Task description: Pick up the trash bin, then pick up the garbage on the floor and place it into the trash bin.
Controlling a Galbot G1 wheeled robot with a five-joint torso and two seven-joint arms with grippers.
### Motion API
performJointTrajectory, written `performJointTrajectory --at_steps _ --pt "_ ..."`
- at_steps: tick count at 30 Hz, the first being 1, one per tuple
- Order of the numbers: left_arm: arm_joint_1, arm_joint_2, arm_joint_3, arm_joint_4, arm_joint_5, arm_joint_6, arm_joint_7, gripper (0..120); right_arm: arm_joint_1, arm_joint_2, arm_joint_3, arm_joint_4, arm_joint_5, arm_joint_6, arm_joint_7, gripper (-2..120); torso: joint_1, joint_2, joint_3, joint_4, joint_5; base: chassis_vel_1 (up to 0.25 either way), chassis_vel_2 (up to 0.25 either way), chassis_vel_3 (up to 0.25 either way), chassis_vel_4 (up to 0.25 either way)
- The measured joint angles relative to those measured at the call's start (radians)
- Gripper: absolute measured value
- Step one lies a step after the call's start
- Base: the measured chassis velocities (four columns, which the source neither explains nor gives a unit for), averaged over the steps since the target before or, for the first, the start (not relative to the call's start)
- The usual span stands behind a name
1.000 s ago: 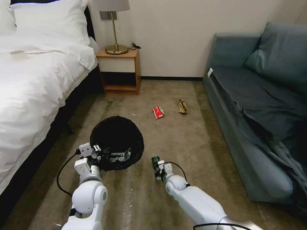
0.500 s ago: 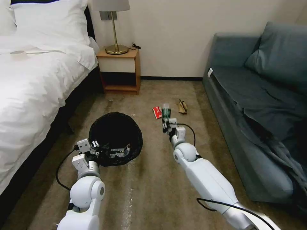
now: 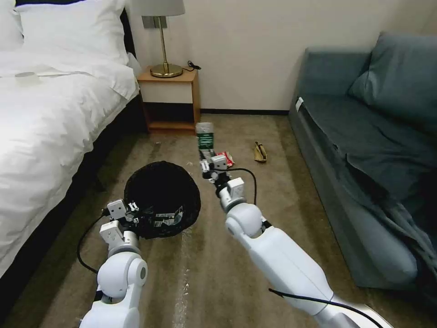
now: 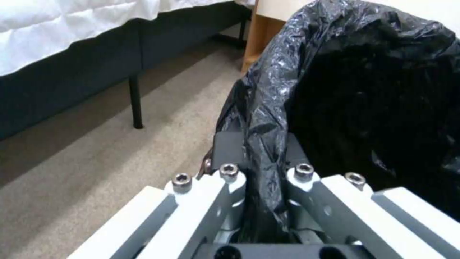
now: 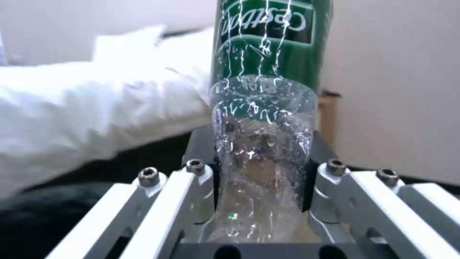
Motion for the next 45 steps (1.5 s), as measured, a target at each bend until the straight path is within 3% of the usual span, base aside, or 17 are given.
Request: performJointTrajectory --at_steps 25,28,35,38,45 --pt "-0.009 -0.01 0.038 -0.008 -0.05 0.023 -0.018 4 -0.083 0.003 -0.196 -0.051 -0.1 0.089 -0.078 25 0.0 0.0 0.0 -0.0001 0.0001 0.0 0.0 0.0 0.0" --pt "-0.001 -0.006 0.036 -0.018 -0.052 0.024 -0.019 4 -0.111 -0.002 -0.192 -0.06 -0.116 0.098 -0.099 42 0.0 0.0 0.0 -0.0002 0.0001 0.0 0.0 0.0 0.0" --pt "0.001 -0.006 0.033 -0.026 -0.052 0.026 -0.02 4 -0.102 -0.002 -0.187 -0.061 -0.118 0.098 -0.112 61 0.0 0.0 0.0 -0.0001 0.0001 0.0 0.0 0.0 0.0" --pt "0.003 -0.006 0.031 -0.029 -0.052 0.027 -0.021 4 -0.101 -0.001 -0.186 -0.061 -0.118 0.095 -0.116 77 0.0 0.0 0.0 -0.0001 0.0001 0.0 0.0 0.0 0.0" --pt "0.001 -0.007 0.028 -0.029 -0.05 0.027 -0.021 4 -0.104 -0.001 -0.162 -0.049 -0.121 0.094 -0.118 93 0.0 0.0 0.0 -0.0001 0.0001 0.0 0.0 0.0 0.0"
